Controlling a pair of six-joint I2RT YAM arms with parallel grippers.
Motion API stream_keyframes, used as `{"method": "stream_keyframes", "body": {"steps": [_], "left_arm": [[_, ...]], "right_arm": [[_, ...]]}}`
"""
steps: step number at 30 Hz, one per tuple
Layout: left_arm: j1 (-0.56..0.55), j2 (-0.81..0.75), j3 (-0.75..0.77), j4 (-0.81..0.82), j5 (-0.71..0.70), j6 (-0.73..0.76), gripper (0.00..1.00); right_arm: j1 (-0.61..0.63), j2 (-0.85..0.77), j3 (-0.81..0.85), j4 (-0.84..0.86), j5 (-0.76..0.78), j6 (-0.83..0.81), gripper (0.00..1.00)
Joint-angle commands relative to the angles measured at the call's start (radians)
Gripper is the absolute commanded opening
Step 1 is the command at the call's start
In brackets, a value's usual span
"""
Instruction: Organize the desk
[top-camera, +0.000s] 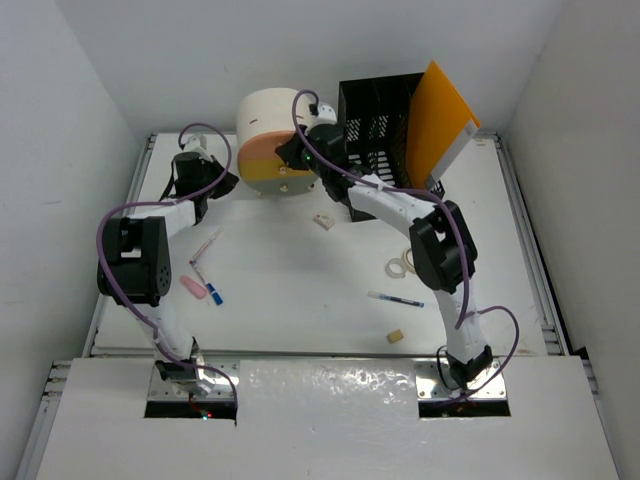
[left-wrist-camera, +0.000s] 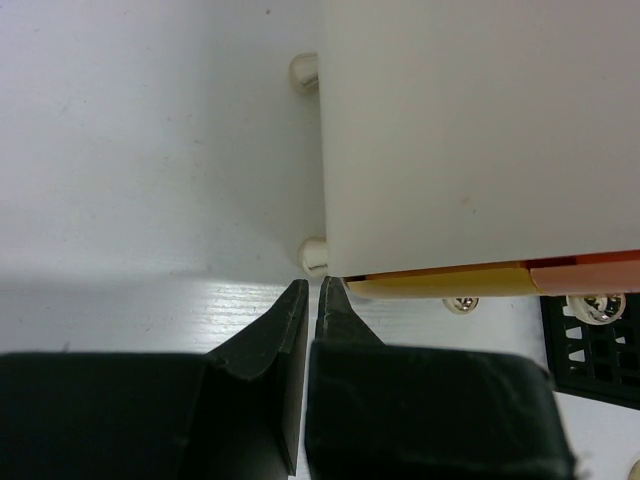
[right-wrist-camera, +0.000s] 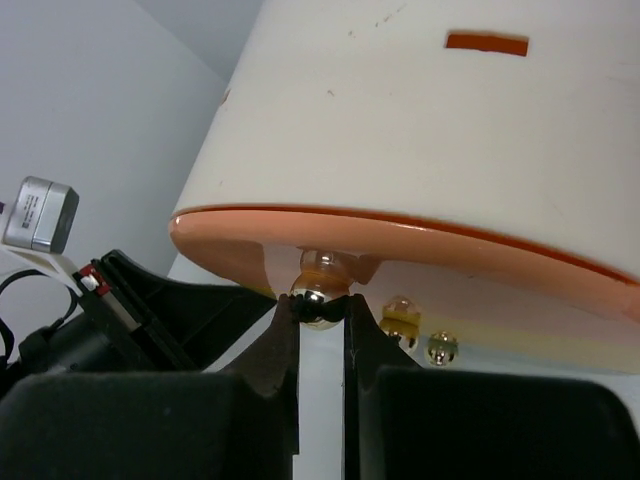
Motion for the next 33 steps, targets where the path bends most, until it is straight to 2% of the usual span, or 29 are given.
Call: {"method": "stream_keyframes", "body": {"steps": [1,7,15,16,17,19,21,24,27,33], "left_arm": [[-0.007,-0.017,0.016,0.038,-0.003,0.008,0.0],[-0.006,-0.022,0.016,0.038,-0.004,0.008,0.0],[-0.007,-0.02,0.019,0.044,-0.004,0.003,0.0],[-0.006,-0.019,0.02,0.044,-0.004,0.002,0.0],[-0.007,-0.02,0.02,0.044,-0.003,0.001,0.0],[-0.007,-0.019,0.022,0.044,-0.001,0.001,0.0],[-0.007,-0.019,0.022,0.041,-0.001,0.001,0.0],[-0.007,-0.025,0.02,0.037,-0.003,0.008,0.0],[-0.007,-0.037,0.014,0.029,-0.006,0.014,0.0],[-0.007,-0.074,-0.004,0.009,-0.018,0.026,0.0]], "right_arm": [[0.002,-0.105,-0.039,0.072,0.014,0.006,0.0],[0.014,-0.253,-0.292,0.113,0.003,0.04,0.0],[0.029,-0.356,-0.464,0.124,-0.015,0.098,0.01],[0.034,-0.37,-0.475,0.129,-0.018,0.096,0.04],[0.035,-0.378,-0.488,0.129,-0.024,0.095,0.17],[0.037,-0.392,-0.501,0.124,-0.021,0.084,0.14],[0.037,-0.412,-0.507,0.112,-0.015,0.078,0.23],[0.038,-0.45,-0.525,0.101,-0.012,0.06,0.66],[0.052,-0.511,-0.542,0.067,0.04,0.008,0.73],[0.058,-0.678,-0.654,-0.006,0.115,-0.077,0.74]]}}
